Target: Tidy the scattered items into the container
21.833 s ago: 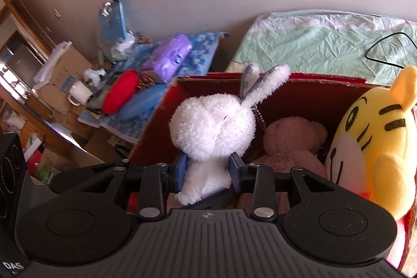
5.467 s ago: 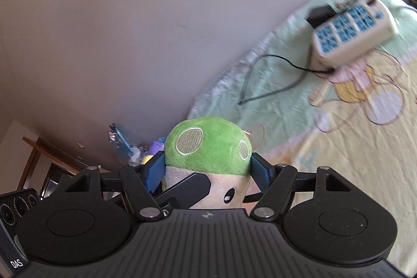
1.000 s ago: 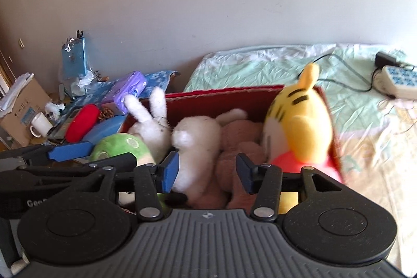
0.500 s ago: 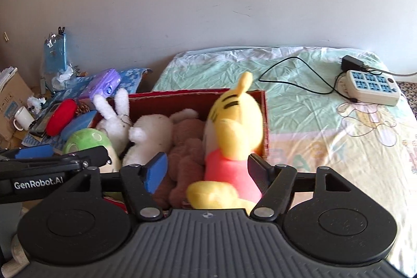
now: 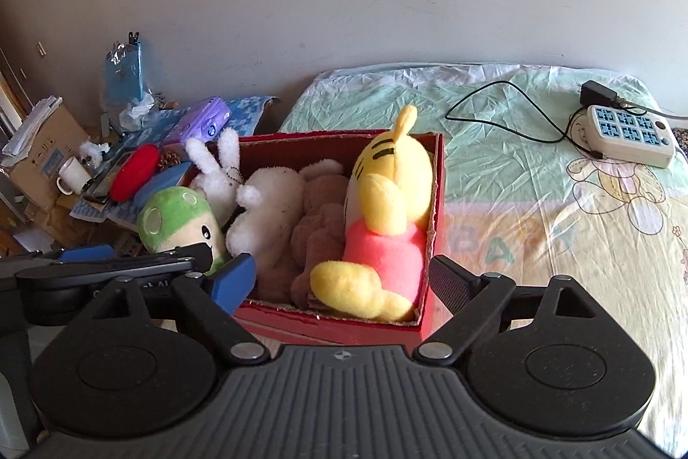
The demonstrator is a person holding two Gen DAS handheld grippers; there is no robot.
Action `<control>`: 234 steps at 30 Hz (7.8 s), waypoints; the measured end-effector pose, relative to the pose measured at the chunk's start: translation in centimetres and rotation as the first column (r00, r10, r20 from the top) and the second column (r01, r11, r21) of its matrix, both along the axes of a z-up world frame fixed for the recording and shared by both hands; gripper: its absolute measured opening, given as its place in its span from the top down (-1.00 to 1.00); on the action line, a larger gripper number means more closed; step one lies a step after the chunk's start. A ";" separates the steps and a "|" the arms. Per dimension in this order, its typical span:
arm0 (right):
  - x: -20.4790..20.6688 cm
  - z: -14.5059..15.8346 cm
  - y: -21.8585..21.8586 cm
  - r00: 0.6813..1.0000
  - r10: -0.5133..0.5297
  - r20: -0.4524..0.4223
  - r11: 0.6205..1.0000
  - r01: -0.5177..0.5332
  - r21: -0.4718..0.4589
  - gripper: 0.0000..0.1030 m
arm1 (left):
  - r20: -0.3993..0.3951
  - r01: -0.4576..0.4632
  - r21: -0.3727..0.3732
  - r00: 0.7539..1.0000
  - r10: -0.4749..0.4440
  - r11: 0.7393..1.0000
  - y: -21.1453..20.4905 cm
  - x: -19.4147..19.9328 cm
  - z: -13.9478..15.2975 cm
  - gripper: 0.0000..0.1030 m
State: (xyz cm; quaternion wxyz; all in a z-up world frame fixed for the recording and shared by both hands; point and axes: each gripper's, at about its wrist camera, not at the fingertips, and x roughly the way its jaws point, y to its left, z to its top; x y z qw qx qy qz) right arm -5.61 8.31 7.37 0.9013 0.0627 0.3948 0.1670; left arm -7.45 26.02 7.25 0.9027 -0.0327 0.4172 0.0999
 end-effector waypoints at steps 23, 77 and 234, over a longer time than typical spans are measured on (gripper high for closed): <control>0.0 0.8 2.9 0.983 -0.183 -0.008 0.982 0.182 -0.046 -0.73 | -0.120 0.092 -0.013 0.988 -0.092 0.996 3.3 1.6 -2.5 -0.97; -2.0 -1.3 -6.8 0.870 -0.484 -0.096 0.869 0.464 -0.173 -0.75 | -0.123 0.374 0.022 0.921 -0.369 0.927 -8.0 1.8 -2.7 -0.97; 2.2 -0.3 9.6 0.961 -0.253 -0.109 0.955 0.230 -0.185 -0.75 | -0.101 0.136 0.047 0.986 -0.131 0.990 7.2 2.4 -1.9 -0.98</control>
